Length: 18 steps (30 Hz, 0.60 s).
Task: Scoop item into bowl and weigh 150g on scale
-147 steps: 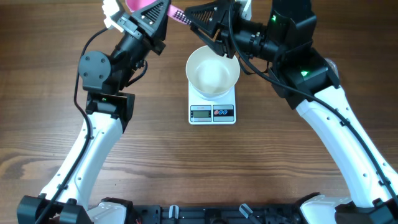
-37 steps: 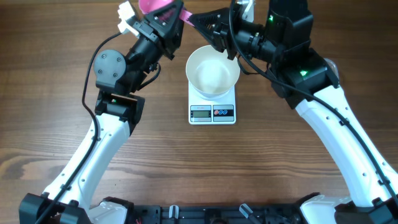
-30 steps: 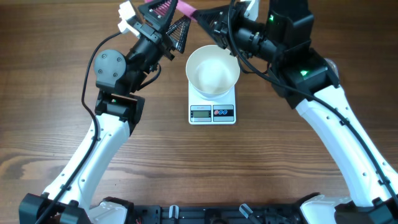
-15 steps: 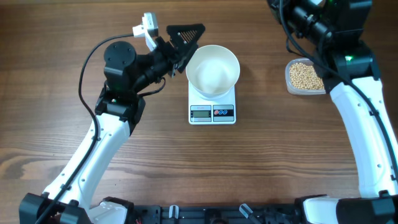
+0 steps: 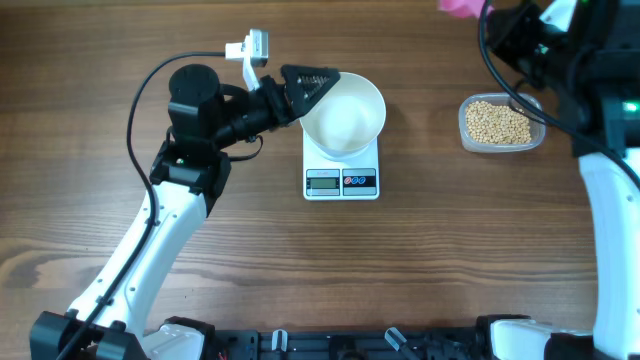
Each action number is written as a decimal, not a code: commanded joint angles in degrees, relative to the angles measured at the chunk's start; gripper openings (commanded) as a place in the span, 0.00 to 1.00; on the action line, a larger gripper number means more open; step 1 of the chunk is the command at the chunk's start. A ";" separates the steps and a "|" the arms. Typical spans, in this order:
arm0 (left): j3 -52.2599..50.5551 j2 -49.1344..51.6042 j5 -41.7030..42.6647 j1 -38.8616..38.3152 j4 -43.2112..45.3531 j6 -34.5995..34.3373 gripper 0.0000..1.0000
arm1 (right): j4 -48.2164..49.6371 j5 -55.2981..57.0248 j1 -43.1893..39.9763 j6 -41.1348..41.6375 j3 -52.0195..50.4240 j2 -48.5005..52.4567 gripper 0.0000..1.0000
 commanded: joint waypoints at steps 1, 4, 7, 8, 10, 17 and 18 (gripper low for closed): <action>0.26 -0.09 0.79 1.73 -5.79 12.68 0.85 | -5.38 7.87 0.07 -8.55 4.20 -1.33 0.05; 0.26 -0.09 -0.83 2.29 -14.03 17.62 0.65 | -10.69 12.94 0.07 -9.77 4.42 -1.33 0.04; 0.37 -0.68 -4.76 2.27 -21.46 21.53 0.13 | -13.92 16.28 0.07 -9.66 4.42 -1.27 0.04; 0.74 -1.16 -6.51 2.27 -23.93 22.58 0.10 | -14.19 16.98 0.07 -9.51 4.42 -1.27 0.04; 2.69 -2.49 -11.26 2.10 -31.12 25.57 0.06 | -13.94 18.40 0.07 -9.35 4.42 -1.29 0.04; 19.93 -3.82 -41.05 -3.45 -64.61 36.15 0.04 | -12.81 18.93 0.07 -8.09 4.42 -0.83 0.04; 21.24 -3.82 -41.44 -4.13 -66.47 36.09 0.04 | -12.81 18.93 0.07 -8.07 4.42 -0.79 0.04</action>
